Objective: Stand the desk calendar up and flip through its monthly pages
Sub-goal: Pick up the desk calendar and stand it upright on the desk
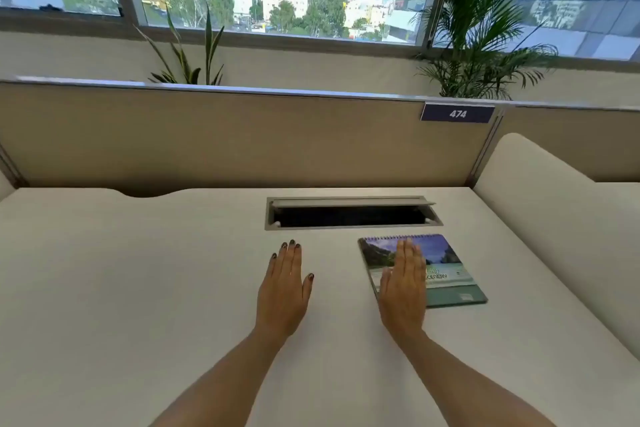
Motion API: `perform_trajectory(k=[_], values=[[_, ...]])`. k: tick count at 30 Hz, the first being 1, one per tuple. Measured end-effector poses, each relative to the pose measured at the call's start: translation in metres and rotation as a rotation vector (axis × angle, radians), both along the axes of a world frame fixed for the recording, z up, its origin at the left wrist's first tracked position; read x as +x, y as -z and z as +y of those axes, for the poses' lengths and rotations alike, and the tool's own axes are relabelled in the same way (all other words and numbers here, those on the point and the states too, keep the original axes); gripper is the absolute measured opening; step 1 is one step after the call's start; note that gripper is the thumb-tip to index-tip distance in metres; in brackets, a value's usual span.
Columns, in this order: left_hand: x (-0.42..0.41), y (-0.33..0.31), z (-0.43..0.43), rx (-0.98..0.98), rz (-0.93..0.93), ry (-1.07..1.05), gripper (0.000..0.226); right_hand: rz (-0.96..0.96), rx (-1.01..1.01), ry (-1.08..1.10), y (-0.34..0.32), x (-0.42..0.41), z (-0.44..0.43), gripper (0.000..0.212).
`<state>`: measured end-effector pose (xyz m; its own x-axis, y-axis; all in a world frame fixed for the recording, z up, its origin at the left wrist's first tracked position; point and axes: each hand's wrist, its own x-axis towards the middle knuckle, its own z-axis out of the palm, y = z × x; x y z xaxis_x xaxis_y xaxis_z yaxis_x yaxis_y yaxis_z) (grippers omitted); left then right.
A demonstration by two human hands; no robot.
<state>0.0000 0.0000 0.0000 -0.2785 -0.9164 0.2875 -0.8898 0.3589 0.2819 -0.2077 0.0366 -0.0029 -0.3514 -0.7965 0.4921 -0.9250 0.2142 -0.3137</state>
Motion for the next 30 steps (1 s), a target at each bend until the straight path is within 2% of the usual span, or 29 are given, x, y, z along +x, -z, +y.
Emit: perform_trajectory(k=[4,10,21,25,28,30], values=[[0.007,0.028,0.006,0.108,-0.045,0.007,0.061,-0.104,0.12,0.185,0.022,-0.023,0.01,0.053],[0.013,0.052,0.012,0.168,-0.026,0.075,0.059,-0.183,0.131,0.238,0.037,-0.031,0.01,0.052],[0.018,0.059,0.015,0.163,-0.033,0.084,0.059,-0.153,0.121,0.204,0.04,-0.014,0.014,0.035],[0.021,0.059,0.017,0.175,-0.119,0.137,0.073,-0.121,0.104,0.136,0.032,0.013,0.023,0.032],[0.023,0.059,0.022,0.191,-0.077,0.155,0.062,-0.212,0.059,0.068,0.022,0.036,0.027,0.035],[0.02,0.056,0.025,0.258,0.065,0.136,0.058,-0.383,0.019,0.023,0.014,0.044,0.028,0.041]])
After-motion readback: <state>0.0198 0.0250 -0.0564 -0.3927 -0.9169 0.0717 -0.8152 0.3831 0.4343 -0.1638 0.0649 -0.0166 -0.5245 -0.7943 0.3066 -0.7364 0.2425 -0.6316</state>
